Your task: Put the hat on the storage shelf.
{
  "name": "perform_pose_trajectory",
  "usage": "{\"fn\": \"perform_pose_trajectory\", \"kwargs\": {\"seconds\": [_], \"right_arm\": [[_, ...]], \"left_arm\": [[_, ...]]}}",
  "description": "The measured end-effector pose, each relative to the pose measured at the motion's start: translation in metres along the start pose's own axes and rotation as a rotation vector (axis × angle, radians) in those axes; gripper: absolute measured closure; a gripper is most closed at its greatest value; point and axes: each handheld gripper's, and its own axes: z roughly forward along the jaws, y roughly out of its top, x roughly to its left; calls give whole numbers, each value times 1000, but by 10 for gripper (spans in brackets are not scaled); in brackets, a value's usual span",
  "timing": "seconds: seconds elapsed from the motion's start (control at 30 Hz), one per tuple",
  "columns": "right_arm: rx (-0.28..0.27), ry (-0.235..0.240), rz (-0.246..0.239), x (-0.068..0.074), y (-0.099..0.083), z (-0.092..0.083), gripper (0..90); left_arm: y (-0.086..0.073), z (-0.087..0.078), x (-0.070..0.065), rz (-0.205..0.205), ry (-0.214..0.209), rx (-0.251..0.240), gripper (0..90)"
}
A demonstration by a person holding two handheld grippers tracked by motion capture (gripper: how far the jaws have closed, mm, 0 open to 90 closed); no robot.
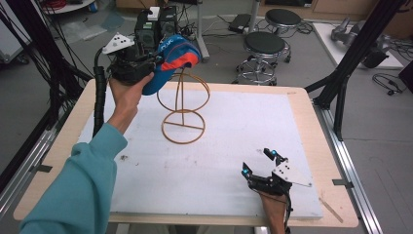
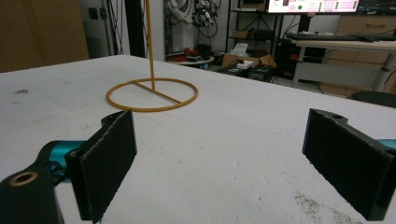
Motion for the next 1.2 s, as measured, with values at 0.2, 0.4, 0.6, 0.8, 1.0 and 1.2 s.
{"fn": "perform_pose_trajectory", "kwargs": {"seconds": [0.2, 0.4, 0.6, 0.8, 1.0, 1.2], "right_arm": [[-8, 1, -8, -1, 0, 0, 88], [-7, 4, -1, -1, 0, -1, 88], [-8, 2, -11, -1, 0, 0, 88], [-7, 1, -6, 0, 0, 0, 88], [-3, 1, -4, 1, 0, 0, 88], [-4, 0, -6, 0, 0, 0, 88]], "left_arm": [[-3, 8, -7, 17, -14, 15, 860], [-12, 13, -14, 43, -46, 68, 859], [-23, 8, -18, 77, -66, 116, 859], [-29, 7, -18, 87, -57, 146, 859], [-32, 5, -15, 100, -47, 168, 858], [-25, 8, -27, 130, -54, 159, 858]]}}
